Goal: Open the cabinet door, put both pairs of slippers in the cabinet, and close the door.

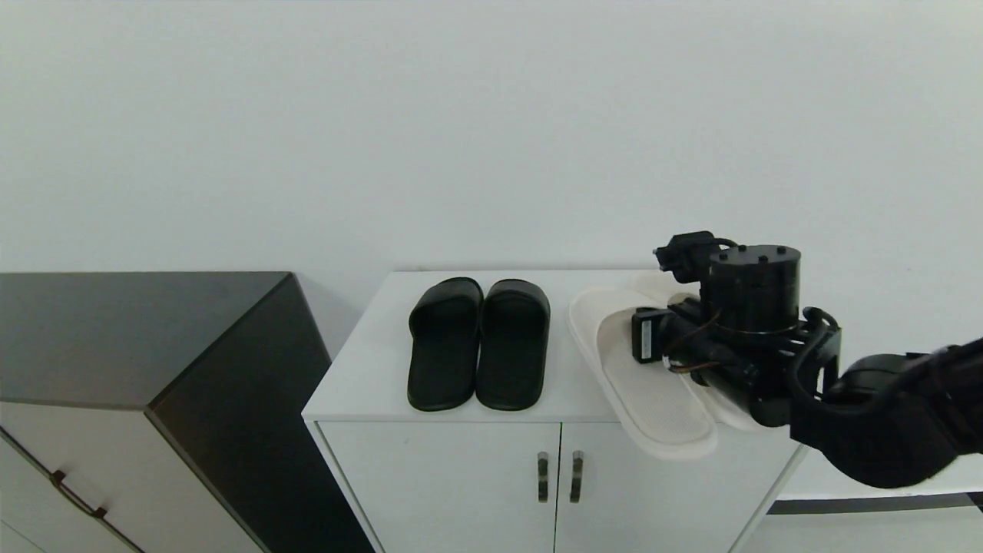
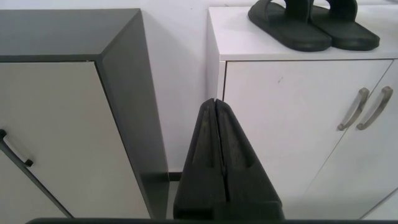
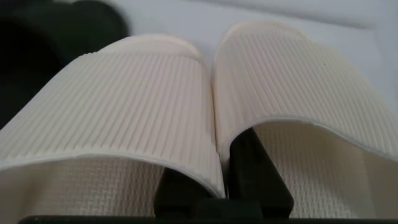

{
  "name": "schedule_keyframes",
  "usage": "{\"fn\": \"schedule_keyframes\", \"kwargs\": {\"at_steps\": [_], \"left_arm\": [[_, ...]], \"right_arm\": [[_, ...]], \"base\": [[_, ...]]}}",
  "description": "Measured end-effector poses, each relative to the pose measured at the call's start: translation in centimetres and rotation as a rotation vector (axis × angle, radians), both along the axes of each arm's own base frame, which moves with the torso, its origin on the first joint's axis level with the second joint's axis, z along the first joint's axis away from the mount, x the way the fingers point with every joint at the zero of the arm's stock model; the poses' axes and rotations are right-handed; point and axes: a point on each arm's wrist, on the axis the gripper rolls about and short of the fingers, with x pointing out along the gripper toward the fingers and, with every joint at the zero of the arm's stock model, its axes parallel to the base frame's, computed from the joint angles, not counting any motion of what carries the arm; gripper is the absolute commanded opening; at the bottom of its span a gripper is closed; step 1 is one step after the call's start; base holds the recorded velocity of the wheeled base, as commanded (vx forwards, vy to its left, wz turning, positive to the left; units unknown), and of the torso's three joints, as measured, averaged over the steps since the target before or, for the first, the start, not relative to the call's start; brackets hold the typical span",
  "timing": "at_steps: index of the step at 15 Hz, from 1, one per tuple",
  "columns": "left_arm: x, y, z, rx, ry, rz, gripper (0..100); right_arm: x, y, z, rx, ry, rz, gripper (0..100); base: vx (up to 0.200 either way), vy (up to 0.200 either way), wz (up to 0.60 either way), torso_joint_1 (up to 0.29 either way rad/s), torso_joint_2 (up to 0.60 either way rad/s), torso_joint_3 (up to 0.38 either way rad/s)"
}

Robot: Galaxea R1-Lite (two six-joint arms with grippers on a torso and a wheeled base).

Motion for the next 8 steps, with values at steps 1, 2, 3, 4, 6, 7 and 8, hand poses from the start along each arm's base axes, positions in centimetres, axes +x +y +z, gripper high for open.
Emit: {"fn": "schedule_keyframes", "kwargs": {"at_steps": [1,2,3,4,6,7,8], "left_arm": [[0.0,0.0,0.0,0.000,0.000,0.000,0],[0.0,0.0,0.0,0.000,0.000,0.001,0],[0.0,0.0,0.0,0.000,0.000,0.001,0],[0.0,0.0,0.0,0.001,0.000,0.000,0],[0.0,0.0,0.0,0.000,0.000,0.000,0],[0.0,0.0,0.0,-0.001,0.000,0.000,0],[0.0,0.0,0.0,-0.001,0.000,0.000,0]], "right_arm": [[-1.7,-0.1,0.0,-0.011,0.017,0.062,0],[-3.3,-0.1,0.0,-0.010,0.029,0.132,0],[-4.6,-0.1,0.2,-0.004,0.036,0.195,0],[-6.0,-0.2,0.2,0.002,0.047,0.267,0],[-8.2,-0.5,0.4,-0.002,0.070,0.358,0],[-9.2,-0.7,0.3,-0.020,0.103,0.399,0],[-10.1,-1.1,0.3,-0.038,0.134,0.425,0]], "base": [[0.000,0.000,0.00,0.000,0.00,0.000],[0.000,0.000,0.00,0.000,0.00,0.000],[0.000,0.000,0.00,0.000,0.00,0.000],[0.000,0.000,0.00,0.000,0.00,0.000],[0.000,0.000,0.00,0.000,0.00,0.000],[0.000,0.000,0.00,0.000,0.00,0.000],[0.000,0.000,0.00,0.000,0.00,0.000]]}}
